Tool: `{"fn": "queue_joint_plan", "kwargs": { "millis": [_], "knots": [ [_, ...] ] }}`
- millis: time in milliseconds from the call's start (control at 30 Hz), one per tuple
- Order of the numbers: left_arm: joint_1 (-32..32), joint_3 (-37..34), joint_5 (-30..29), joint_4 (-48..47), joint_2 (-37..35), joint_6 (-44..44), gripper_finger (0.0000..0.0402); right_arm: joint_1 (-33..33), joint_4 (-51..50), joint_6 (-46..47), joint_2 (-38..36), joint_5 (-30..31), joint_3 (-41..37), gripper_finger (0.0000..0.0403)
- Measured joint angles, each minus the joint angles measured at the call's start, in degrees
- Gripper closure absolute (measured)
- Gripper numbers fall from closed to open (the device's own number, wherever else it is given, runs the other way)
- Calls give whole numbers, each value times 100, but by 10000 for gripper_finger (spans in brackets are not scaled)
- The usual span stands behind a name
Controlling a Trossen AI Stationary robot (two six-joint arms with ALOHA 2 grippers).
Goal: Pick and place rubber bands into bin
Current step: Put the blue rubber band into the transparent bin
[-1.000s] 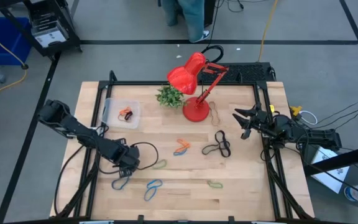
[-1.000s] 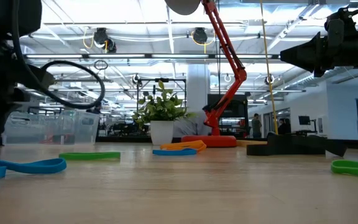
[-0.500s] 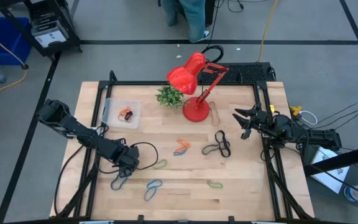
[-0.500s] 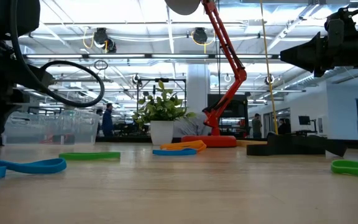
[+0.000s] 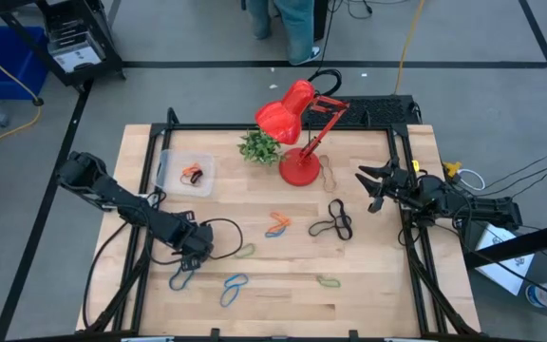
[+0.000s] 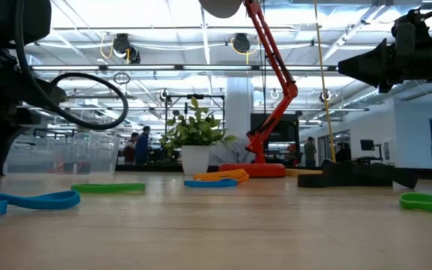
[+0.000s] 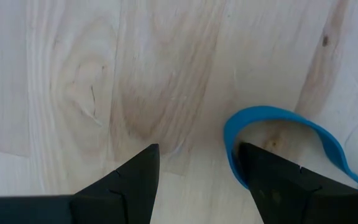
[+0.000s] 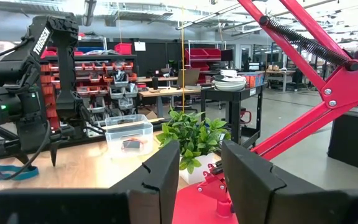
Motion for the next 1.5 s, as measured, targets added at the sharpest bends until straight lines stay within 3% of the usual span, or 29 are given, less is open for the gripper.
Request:
{"fn": "queue_joint_plan", "kwargs": {
  "millis": [200,667,900,1133,1500],
  "knots": [
    [-7,1,-4,21,2,15,191,-2,0,-9,0,0,2,289],
    [-11,1,142,214,7,361,390,-2,-2,-23,-1,0,1,289],
    [4,40,122,184,-25,278,395,-2,-2,-40,-1,0,1,289],
    [140,678,-171,-470,-314,577,396,-1,-2,-44,0,1,1,289],
    [364,2289,-1981,-2195,-1319,1045,397,-1,-4,-44,0,1,2,289]
  ]
}}
